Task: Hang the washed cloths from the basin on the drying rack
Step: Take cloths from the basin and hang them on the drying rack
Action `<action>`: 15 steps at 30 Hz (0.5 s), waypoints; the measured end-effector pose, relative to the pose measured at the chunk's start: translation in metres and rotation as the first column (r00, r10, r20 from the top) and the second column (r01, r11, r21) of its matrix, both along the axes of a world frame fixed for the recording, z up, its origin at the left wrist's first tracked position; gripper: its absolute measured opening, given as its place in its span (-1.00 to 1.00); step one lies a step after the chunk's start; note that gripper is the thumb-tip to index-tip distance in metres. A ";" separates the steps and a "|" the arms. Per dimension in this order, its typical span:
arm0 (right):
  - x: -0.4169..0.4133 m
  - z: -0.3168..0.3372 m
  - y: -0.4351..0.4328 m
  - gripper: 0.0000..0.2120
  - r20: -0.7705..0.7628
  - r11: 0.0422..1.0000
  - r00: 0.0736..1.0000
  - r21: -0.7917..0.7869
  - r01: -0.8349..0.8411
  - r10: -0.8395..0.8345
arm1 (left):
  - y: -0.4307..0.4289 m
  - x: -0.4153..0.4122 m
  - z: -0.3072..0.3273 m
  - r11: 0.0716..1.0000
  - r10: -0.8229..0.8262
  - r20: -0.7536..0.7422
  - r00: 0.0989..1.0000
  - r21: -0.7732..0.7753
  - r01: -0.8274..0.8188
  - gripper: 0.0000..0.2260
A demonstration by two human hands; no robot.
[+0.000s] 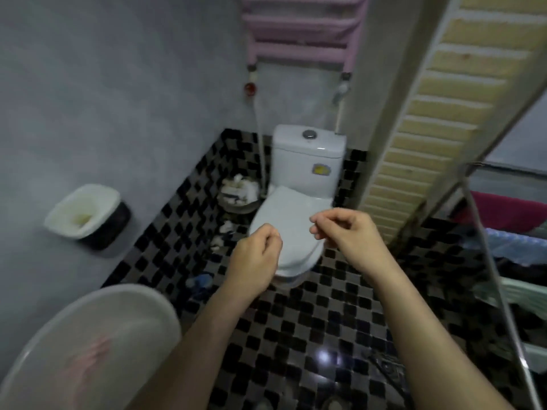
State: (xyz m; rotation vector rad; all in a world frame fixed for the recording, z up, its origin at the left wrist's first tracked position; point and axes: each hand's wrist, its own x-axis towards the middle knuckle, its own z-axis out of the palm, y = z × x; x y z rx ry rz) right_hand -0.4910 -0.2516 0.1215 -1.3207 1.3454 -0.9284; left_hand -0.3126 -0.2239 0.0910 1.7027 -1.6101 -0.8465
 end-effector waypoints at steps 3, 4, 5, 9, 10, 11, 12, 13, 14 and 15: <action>0.053 -0.011 0.009 -0.88 0.040 0.988 0.990 0.070 -0.141 0.138 | 0.029 0.048 -0.006 0.991 0.115 0.020 0.993 0.061 -0.116 -0.74; 0.073 -0.019 0.013 -0.88 0.050 0.975 0.979 0.100 -0.200 0.196 | 0.040 0.064 -0.010 0.983 0.161 0.027 0.987 0.089 -0.163 -0.74; 0.094 -0.029 0.017 -0.88 0.056 0.953 0.961 0.124 -0.277 0.272 | 0.054 0.082 -0.016 0.971 0.212 0.045 0.976 0.099 -0.215 -0.73; 0.156 -0.073 0.031 -0.88 -0.020 0.821 0.837 0.208 -0.531 0.547 | 0.106 0.132 -0.048 0.898 0.403 0.154 0.902 0.122 -0.422 -0.80; 0.169 -0.082 0.035 -0.85 -0.028 0.787 0.806 0.242 -0.568 0.591 | 0.116 0.141 -0.056 0.875 0.438 0.189 0.879 0.135 -0.465 -0.82; 0.187 -0.091 0.046 -0.82 -0.020 0.744 0.770 0.275 -0.609 0.638 | 0.133 0.156 -0.066 0.844 0.473 0.231 0.850 0.159 -0.513 -0.82; 0.197 -0.099 0.051 -0.81 -0.010 0.717 0.747 0.292 -0.633 0.664 | 0.142 0.167 -0.076 0.821 0.488 0.273 0.829 0.179 -0.542 -0.80; 0.209 -0.107 0.059 -0.79 -0.010 0.686 0.718 0.307 -0.660 0.696 | 0.152 0.178 -0.087 0.797 0.496 0.313 0.810 0.208 -0.568 -0.77; 0.221 -0.116 0.066 -0.73 -0.008 0.659 0.695 0.325 -0.679 0.719 | 0.161 0.190 -0.100 0.771 0.501 0.340 0.796 0.241 -0.589 -0.72; 0.240 -0.125 0.075 -0.66 -0.008 0.628 0.670 0.358 -0.691 0.742 | 0.175 0.207 -0.112 0.738 0.509 0.364 0.780 0.281 -0.613 -0.65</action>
